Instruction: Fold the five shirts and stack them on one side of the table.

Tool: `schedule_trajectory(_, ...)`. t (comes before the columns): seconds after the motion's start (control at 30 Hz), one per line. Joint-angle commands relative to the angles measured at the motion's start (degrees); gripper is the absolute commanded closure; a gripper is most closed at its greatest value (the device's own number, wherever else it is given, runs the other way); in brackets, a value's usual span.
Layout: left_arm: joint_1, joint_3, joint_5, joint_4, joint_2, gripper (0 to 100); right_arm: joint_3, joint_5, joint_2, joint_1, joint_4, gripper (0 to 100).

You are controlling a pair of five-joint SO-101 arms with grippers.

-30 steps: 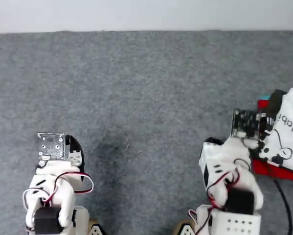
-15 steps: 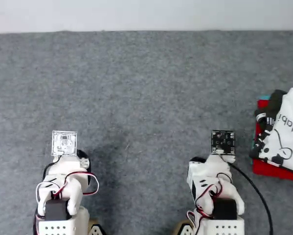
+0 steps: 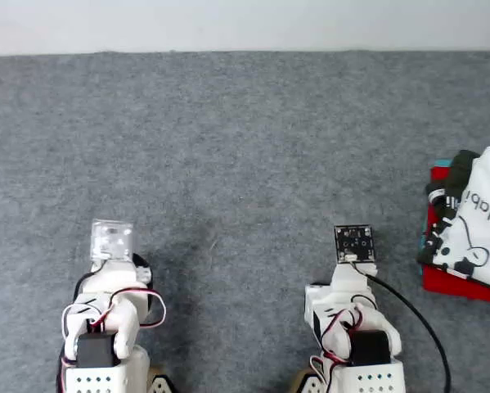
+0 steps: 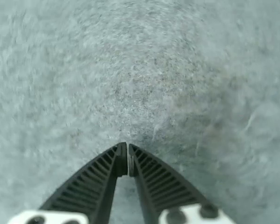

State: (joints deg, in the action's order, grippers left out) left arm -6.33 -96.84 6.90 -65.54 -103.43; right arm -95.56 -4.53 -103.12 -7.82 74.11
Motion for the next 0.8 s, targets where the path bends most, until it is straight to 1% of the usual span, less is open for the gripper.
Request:
schedule_trajectory(0.0, -0.26, 0.4, 7.65, 0.79, -0.44, 98, -0.88, -0.18, -0.66, -0.4, 0.57, 99.0)
schedule_trajectory(0.1, -0.26, 0.4, 9.49, 0.79, -0.44, 98, -0.88, -0.18, -0.66, -0.4, 0.57, 99.0)
schedule_trajectory(0.77, -0.26, 0.4, 9.41, 0.79, -0.44, 98, -0.88, -0.18, -0.66, -0.4, 0.57, 99.0)
